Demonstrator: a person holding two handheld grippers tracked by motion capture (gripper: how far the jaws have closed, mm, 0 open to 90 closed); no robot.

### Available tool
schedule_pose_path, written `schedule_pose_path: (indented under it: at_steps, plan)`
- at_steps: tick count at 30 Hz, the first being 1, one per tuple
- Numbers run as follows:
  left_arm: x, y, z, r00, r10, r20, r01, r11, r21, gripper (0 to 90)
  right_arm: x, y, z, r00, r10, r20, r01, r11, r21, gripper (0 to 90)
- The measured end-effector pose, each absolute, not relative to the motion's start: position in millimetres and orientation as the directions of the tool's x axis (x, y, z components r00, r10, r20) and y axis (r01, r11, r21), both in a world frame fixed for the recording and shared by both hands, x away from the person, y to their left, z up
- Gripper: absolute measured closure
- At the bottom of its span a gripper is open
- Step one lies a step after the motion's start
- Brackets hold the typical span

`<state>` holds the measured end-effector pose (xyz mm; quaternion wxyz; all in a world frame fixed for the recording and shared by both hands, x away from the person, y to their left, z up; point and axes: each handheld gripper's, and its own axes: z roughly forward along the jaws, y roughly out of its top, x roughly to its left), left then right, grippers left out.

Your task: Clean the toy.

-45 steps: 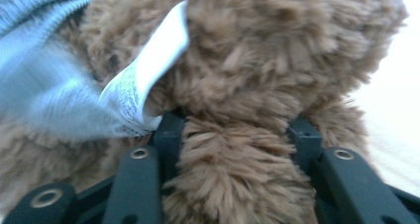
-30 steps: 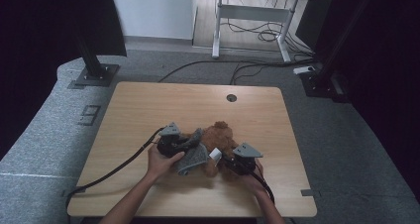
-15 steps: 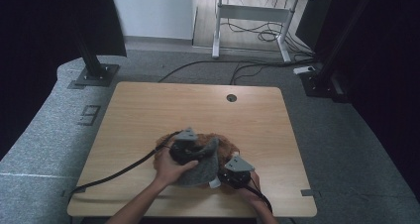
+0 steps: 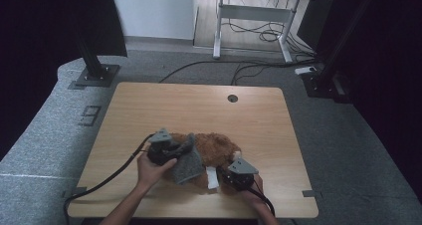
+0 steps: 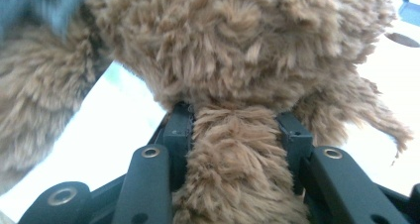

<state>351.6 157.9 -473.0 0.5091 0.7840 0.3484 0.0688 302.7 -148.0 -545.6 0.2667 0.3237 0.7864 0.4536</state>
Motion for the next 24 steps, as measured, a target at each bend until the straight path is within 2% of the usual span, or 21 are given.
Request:
schedule_pose_path:
  at_steps: [3,10,15,18,21,24]
  plan:
    - [355.1,184.1,-470.3,0.714,0.65,-0.261,0.489,-0.197,0.849,76.5,301.8,-147.1,-545.5,-0.646,0.75,-0.142,0.259,0.39,0.884,59.7]
    - [364.4,221.0,-480.6,0.671,0.654,-0.349,0.557,-0.134,0.82,76.1,301.4,-150.2,-546.2,-0.65,0.747,-0.138,0.255,0.386,0.886,59.7]
    - [363.4,241.3,-491.8,0.629,0.691,-0.357,0.603,-0.144,0.785,75.8,301.6,-153.2,-547.3,-0.653,0.745,-0.136,0.257,0.387,0.886,59.8]
    - [361.2,240.6,-488.4,0.638,0.678,-0.365,0.593,-0.13,0.795,76.0,301.6,-153.3,-547.6,-0.65,0.747,-0.142,0.257,0.392,0.884,59.9]
    - [360.7,225.8,-468.0,0.681,0.643,-0.351,0.549,-0.13,0.826,76.2,300.7,-152.4,-547.9,-0.648,0.744,-0.161,0.242,0.401,0.884,59.8]
    - [359.4,202.2,-446.7,0.736,0.605,-0.302,0.492,-0.171,0.854,76.1,300.5,-152.5,-548.1,-0.653,0.737,-0.171,0.227,0.406,0.885,59.7]
